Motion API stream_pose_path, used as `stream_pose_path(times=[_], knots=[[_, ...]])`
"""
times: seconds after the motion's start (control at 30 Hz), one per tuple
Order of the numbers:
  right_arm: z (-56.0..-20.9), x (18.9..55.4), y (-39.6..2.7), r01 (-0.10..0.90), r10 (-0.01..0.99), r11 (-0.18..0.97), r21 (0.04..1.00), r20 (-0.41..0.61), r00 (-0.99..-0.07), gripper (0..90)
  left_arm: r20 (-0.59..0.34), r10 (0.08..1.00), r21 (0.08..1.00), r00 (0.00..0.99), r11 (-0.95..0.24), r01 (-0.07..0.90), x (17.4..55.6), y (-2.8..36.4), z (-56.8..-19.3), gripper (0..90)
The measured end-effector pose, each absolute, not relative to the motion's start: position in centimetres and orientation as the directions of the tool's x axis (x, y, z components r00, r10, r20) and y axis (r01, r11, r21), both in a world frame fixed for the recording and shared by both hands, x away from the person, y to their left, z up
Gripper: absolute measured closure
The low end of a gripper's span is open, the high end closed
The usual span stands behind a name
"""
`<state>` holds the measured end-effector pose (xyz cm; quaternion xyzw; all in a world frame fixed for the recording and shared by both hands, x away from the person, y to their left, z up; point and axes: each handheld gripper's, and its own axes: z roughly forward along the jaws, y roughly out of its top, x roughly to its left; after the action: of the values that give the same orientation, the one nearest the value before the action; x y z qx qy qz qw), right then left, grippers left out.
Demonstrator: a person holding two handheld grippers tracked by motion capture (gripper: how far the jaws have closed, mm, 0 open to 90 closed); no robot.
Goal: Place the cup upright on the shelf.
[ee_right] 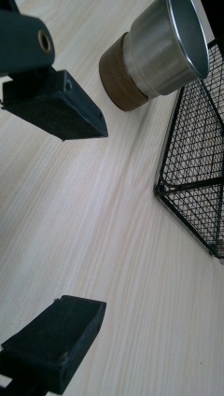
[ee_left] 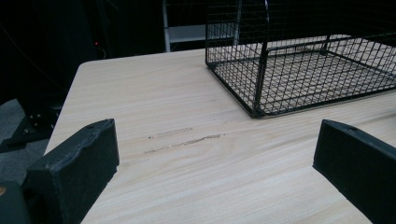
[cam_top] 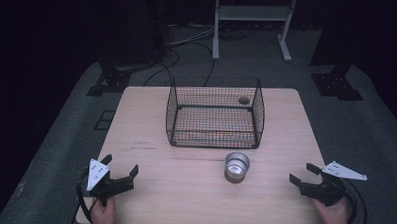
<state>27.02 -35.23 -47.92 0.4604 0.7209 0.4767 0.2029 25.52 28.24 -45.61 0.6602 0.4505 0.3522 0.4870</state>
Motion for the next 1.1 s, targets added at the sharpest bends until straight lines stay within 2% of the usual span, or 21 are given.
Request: stream_pose_path(times=[0.57, 1.1], knots=[[-47.5, 26.7, -33.8, 0.455, 0.837, 0.164, 0.875, 0.121, -0.534, 12.8, 0.031, 0.937, 0.962, 0.349, -0.123, 0.243, 25.3, 28.5, -45.5, 0.0], [-46.7, 26.5, -31.8, 0.433, 0.803, 0.221, 0.874, 0.089, -0.589, 8.7, 0.038, 0.935, 0.962, 0.353, -0.13, 0.24, 25.2, 28.3, -45.5, 0.0]])
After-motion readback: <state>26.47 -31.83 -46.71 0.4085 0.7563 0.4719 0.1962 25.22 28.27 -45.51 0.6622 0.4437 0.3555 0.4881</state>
